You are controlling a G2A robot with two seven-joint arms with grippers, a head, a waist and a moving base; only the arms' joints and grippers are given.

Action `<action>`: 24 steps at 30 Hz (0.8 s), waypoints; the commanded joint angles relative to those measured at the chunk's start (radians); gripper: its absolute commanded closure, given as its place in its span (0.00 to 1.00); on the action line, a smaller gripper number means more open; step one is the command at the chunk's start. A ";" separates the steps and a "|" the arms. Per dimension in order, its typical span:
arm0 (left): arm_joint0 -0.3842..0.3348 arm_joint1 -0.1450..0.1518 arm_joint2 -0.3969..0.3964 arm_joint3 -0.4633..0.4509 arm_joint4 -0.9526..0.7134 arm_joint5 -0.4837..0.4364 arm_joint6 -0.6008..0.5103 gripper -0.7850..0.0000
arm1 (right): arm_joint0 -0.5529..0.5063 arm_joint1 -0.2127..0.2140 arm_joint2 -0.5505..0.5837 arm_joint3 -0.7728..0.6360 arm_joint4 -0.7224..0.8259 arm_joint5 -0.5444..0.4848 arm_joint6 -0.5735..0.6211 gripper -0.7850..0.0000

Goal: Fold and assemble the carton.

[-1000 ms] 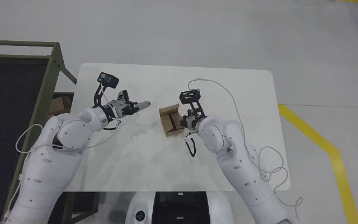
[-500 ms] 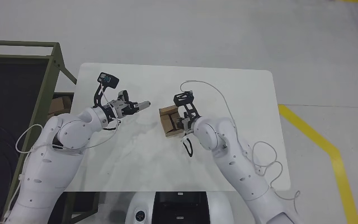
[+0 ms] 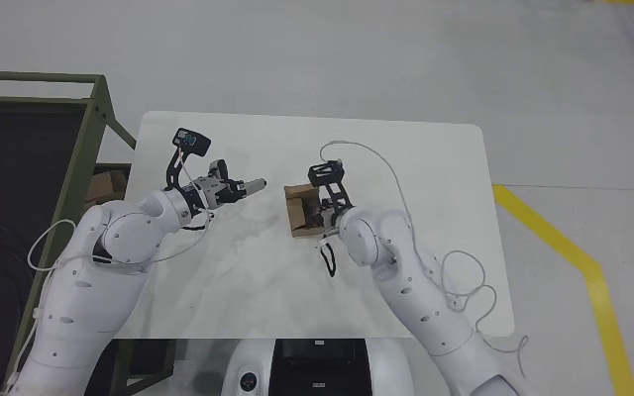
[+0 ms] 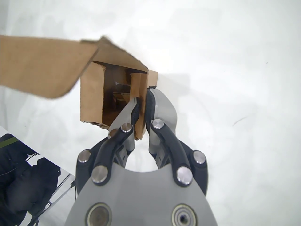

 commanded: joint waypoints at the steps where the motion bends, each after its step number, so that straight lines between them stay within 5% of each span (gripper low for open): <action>1: 0.000 0.000 0.000 0.000 0.000 0.000 0.000 0.00 | -0.008 0.000 -0.001 -0.010 -0.010 0.013 -0.004 0.99; 24: 0.000 0.000 0.000 0.000 0.000 0.000 0.000 0.00 | -0.082 -0.009 -0.011 -0.063 -0.125 0.233 -0.041 1.00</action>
